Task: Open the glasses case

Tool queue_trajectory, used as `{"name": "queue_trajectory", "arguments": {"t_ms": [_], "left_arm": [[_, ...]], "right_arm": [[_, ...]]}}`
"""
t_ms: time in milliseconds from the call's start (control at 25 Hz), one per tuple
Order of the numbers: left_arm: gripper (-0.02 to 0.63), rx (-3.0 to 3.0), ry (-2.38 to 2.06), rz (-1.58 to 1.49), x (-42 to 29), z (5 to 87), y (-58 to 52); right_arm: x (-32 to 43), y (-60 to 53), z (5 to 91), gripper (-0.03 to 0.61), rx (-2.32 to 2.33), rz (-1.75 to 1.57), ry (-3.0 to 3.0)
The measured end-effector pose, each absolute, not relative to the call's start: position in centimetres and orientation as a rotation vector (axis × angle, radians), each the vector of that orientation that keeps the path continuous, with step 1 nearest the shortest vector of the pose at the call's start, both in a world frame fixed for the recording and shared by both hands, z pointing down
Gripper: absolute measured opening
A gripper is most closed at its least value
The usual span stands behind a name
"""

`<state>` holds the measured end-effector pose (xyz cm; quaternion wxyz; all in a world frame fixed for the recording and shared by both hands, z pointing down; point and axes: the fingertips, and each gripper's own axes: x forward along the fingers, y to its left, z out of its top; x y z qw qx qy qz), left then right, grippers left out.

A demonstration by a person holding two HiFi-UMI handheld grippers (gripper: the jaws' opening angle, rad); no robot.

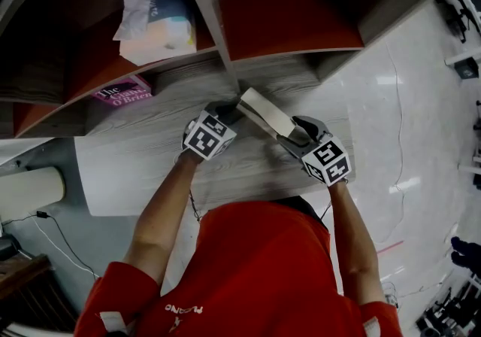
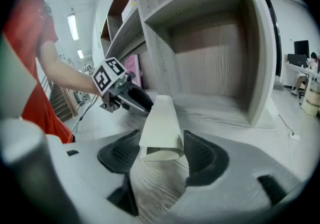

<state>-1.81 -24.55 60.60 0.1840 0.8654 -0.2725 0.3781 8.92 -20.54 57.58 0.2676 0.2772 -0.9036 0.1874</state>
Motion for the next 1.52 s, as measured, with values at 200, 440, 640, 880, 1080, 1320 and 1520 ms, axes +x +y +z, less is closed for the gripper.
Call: {"name": "queue_trajectory", "arguments": {"t_ms": [200,440,640,880,1080,1320,1520], "left_arm": [[0.137,2.438,-0.776,1.066,-1.8,60.6,-24.6],[0.137,2.427,-0.793,1.067,-1.7,60.5,-24.6],[0.135,2.416,-0.808,1.085,-1.8,60.8,-24.6],[0.135,2.423,-0.849,1.086,-1.4,60.8,-25.1],[0.135,2.414,-0.866,1.088,-1.1,60.8,-25.4],[0.135,2.408,-0.876,1.085,-0.8,60.8,-25.5],[0.135,2.406,-0.881,1.086,-0.8,60.8,-25.4]], "right_arm": [[10.0,-22.0,55.5,0.205,0.832,0.452,-2.480],[11.4,-24.0,54.1,0.060,0.973,0.356,-2.472],[12.4,-25.5,54.5,0.020,1.046,0.297,-2.407],[13.9,-27.3,55.5,0.028,1.101,0.320,-2.372],[14.7,-28.4,56.3,0.034,1.126,0.347,-2.359],[15.2,-28.8,56.6,0.037,1.142,0.358,-2.355],[15.0,-28.5,56.0,0.037,1.143,0.343,-2.371]]}}
